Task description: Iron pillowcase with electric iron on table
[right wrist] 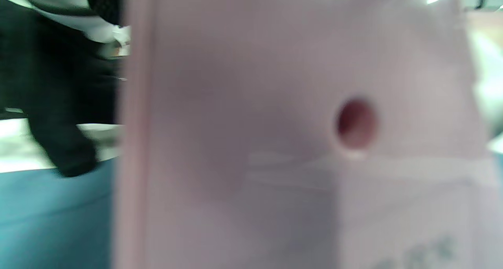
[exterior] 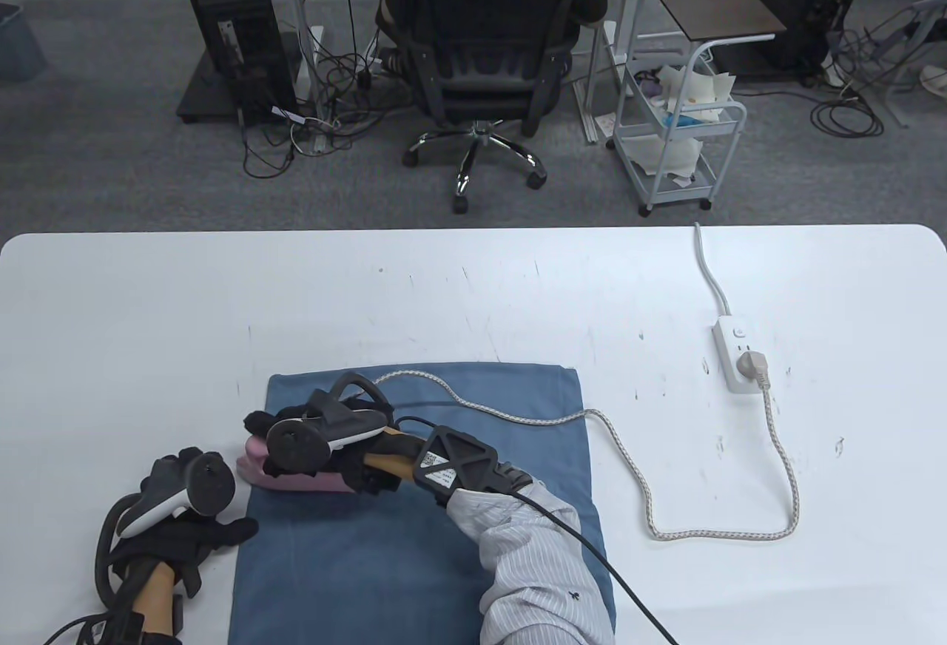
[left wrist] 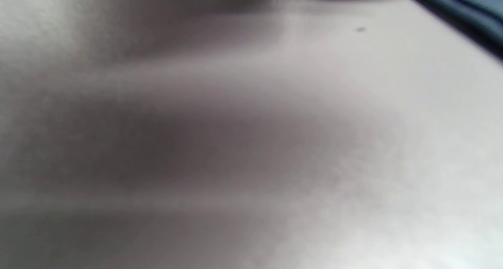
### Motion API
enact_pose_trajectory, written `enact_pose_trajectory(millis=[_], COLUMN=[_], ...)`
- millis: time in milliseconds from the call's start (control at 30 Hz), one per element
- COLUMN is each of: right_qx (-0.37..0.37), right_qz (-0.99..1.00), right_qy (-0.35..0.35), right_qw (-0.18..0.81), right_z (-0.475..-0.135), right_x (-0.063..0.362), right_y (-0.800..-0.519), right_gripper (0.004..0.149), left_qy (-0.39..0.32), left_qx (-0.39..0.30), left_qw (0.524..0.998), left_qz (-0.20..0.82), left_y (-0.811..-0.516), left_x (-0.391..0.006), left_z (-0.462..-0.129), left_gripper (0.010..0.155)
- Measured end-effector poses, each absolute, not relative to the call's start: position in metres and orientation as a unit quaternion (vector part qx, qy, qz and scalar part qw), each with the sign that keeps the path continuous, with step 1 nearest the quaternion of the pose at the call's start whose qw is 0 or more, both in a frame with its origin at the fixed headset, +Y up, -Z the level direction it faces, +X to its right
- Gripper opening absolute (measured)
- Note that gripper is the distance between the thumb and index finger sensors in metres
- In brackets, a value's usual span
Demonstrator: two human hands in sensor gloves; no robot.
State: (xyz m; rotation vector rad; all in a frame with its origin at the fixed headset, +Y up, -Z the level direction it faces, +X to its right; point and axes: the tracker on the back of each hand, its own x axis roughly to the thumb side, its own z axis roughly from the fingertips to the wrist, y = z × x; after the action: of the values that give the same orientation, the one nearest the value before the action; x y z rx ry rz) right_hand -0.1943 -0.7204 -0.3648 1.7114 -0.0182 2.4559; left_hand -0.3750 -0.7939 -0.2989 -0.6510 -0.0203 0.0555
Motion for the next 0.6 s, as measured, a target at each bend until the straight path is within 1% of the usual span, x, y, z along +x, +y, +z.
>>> enact_pose_trajectory(millis=[67,133,200,233,300,400,500,533,600], right_qx=[0.584,0.579,0.551,0.53,0.489,0.43,0.378,0.37,0.384], right_qz=[0.809,0.811,0.83,0.843,0.867,0.897,0.921,0.924,0.921], right_qy=[0.001,-0.009,-0.022,-0.047,-0.067,-0.065,-0.079,-0.079,-0.062], right_qw=[0.071,0.087,0.087,0.079,0.069,0.073,0.056,0.047,0.025], right_z=[-0.361,-0.367,-0.376,-0.385,-0.401,-0.423,-0.443,-0.446,-0.447], right_x=[-0.192,-0.19,-0.192,-0.194,-0.196,-0.197,-0.193,-0.193,-0.191], right_y=[-0.722,-0.723,-0.726,-0.727,-0.728,-0.729,-0.73,-0.73,-0.725], right_gripper=[0.067,0.067,0.067,0.067,0.067,0.067,0.067,0.067,0.068], left_qy=[-0.01,-0.009,-0.009,-0.009,-0.009,-0.01,-0.014,-0.015,-0.019], left_qx=[-0.323,-0.324,-0.326,-0.327,-0.33,-0.338,-0.342,-0.341,-0.342], left_qw=[0.946,0.945,0.945,0.944,0.943,0.94,0.939,0.939,0.939], left_qz=[0.033,0.036,0.036,0.036,0.038,0.038,0.033,0.031,0.03], left_y=[-0.795,-0.795,-0.795,-0.795,-0.795,-0.795,-0.795,-0.795,-0.796], left_x=[-0.376,-0.377,-0.377,-0.377,-0.376,-0.376,-0.375,-0.375,-0.374], left_z=[-0.3,-0.3,-0.3,-0.3,-0.3,-0.299,-0.299,-0.299,-0.299], left_gripper=[0.107,0.108,0.108,0.108,0.109,0.109,0.108,0.108,0.106])
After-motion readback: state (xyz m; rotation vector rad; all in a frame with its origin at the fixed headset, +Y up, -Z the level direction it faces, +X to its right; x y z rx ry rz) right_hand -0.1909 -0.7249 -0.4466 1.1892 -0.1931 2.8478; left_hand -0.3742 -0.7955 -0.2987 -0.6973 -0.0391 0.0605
